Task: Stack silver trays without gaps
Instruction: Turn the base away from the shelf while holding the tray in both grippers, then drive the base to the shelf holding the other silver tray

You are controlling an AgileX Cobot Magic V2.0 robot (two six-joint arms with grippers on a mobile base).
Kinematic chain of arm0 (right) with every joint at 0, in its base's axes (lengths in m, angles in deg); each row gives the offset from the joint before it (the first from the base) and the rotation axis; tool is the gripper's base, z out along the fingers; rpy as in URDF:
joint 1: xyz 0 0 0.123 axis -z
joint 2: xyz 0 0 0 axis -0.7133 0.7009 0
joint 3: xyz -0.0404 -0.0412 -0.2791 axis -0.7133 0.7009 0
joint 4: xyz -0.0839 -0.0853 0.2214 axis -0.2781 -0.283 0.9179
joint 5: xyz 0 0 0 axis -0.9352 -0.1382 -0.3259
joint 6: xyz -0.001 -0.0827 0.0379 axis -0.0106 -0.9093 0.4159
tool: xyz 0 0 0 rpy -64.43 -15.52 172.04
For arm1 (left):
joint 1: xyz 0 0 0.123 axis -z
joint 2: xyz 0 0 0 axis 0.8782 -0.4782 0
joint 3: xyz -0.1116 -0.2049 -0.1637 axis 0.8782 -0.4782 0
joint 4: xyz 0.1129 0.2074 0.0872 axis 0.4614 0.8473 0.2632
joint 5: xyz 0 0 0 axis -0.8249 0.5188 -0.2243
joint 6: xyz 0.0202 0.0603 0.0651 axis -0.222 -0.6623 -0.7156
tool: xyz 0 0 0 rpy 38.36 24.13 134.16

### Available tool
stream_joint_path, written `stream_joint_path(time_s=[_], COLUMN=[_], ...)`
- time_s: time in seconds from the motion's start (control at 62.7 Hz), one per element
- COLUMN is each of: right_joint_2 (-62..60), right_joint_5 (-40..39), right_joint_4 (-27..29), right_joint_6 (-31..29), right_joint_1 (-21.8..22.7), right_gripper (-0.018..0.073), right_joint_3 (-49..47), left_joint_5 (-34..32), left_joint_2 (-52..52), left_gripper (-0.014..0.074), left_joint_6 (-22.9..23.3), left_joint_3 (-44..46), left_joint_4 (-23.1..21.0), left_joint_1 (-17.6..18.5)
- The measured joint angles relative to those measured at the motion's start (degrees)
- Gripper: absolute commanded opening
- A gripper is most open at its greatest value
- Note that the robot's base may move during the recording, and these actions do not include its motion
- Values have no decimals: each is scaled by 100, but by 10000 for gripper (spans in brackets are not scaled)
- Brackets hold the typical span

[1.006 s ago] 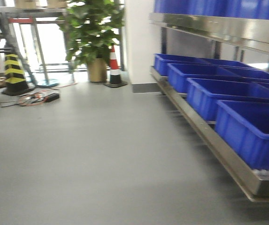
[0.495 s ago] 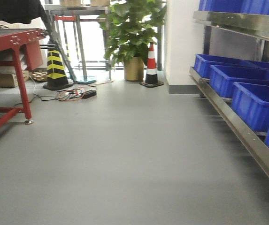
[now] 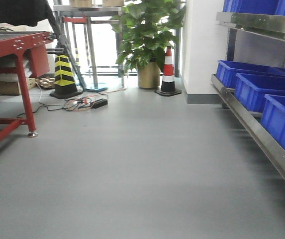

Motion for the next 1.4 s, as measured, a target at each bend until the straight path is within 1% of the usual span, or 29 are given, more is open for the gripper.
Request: stream_joint_path(time_s=[1.405], right_joint_2=[0], right_joint_5=[0], right_joint_4=[-39], right_joint_6=[0], right_joint_1=[0], right_gripper=[56], right_joint_3=[0], left_joint_5=[0], left_joint_2=[-53], left_gripper=[-48], left_joint_6=[34], left_joint_3=[0], left_joint_4=[-47], left_joint_1=[0])
